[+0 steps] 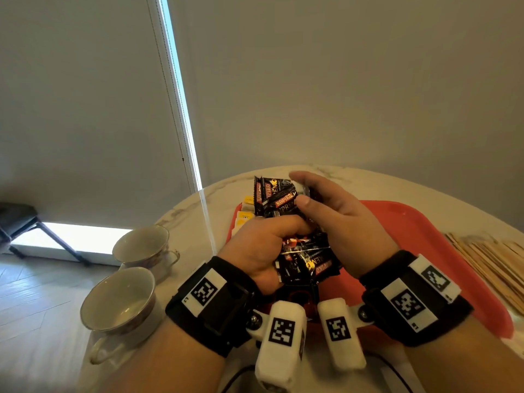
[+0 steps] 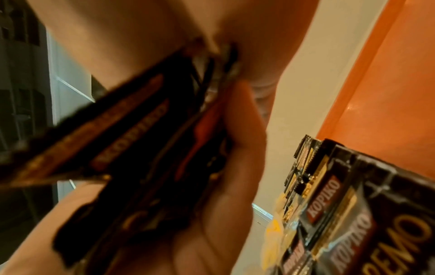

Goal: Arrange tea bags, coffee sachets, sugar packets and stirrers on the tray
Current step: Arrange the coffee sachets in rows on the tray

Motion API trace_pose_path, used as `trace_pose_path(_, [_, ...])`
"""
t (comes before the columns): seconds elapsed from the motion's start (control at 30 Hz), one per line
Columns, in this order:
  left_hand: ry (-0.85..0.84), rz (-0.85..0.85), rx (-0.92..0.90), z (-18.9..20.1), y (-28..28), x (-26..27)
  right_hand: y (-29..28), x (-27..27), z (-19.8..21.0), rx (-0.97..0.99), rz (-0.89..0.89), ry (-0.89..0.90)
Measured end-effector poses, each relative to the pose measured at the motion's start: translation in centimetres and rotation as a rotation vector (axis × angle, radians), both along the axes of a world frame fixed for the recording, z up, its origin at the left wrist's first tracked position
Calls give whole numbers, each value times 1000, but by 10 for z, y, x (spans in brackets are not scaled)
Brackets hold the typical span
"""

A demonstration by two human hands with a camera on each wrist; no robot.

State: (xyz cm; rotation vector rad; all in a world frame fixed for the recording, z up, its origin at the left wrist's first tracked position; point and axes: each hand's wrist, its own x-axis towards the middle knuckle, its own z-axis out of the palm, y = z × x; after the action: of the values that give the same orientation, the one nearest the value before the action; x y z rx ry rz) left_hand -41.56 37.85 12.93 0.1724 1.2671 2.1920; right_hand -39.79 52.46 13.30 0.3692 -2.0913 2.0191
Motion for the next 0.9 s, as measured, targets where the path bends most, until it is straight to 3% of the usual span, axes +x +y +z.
trace_pose_path(0.23, [-31, 77, 69, 3, 0, -3, 0, -2, -4, -89, -110, -52])
trace_pose_path(0.37, [-24, 153, 162, 2, -3, -6, 1, 0, -2, -128, -59, -87])
trace_pose_path(0.53, [-48, 160, 162, 6, -10, -9, 6, -2, -4, 70, -106, -3])
trace_pose_path(0.73, [6, 53, 126, 1, -10, -2, 4, -4, -5, -171, -47, -109])
trace_pose_path(0.9, [-6, 101, 46, 2, -15, -8, 13, -3, 6, -485, -119, -207])
